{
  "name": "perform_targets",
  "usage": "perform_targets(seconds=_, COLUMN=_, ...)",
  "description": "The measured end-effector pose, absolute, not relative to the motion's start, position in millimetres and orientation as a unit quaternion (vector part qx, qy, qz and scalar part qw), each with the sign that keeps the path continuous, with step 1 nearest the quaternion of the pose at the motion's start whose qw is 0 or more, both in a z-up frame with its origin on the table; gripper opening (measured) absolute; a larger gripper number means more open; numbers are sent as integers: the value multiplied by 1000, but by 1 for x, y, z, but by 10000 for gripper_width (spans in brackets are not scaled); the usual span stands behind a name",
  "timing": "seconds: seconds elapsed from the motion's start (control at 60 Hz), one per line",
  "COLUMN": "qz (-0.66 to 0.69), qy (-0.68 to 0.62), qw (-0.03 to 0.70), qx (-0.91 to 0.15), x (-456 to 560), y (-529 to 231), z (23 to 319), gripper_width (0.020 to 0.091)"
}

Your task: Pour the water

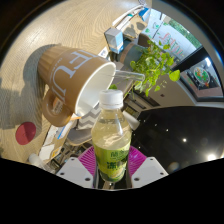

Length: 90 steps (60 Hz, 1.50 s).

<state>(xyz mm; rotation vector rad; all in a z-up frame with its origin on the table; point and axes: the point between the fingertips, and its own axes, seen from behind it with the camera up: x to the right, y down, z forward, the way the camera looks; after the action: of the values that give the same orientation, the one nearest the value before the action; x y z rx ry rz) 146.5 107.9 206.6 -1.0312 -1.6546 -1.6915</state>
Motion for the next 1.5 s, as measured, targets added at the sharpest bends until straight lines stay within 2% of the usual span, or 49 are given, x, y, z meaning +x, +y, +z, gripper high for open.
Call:
perform_targets(seconds=0.133, qz=-614, qy=-600, qw=295, qx=-420, x=155, y=105, z=211, gripper_width=374)
perform_targets(seconds=0.267, qz=-568, qy=-549, qw=365, qx=-493, x=165, y=95, z=236, gripper_width=376)
perform_targets(seconds=0.433, qz=-429, qy=-426, qw=464, qx=-648, x=195, y=83, z=257, gripper_width=377)
perform_targets(seconds=0.567, qz=-297, qy=-312, qw=530, qx=-730, x=216, y=73, z=263, gripper_width=377)
perform_targets(seconds=0.65, qz=-204, qy=-233, qw=551, qx=-775, x=224, y=68, z=249, gripper_width=377)
perform_targets(seconds=0.817, qz=-39, qy=-126, qw=552, qx=-824, x=230, y=67, z=193, gripper_width=375)
perform_targets(seconds=1.1, qz=35, qy=-77, qw=526, qx=-846, x=238, y=60, z=104, gripper_width=379)
perform_targets(seconds=1.333, qz=67, qy=-64, qw=514, qx=-852, x=235, y=49, z=66, gripper_width=396)
perform_targets(seconds=1.45, qz=56, qy=-70, qw=537, qx=-839, x=231, y=50, z=68, gripper_width=406)
perform_targets(seconds=1.5, qz=57, qy=-64, qw=538, qx=-839, x=234, y=49, z=69, gripper_width=442)
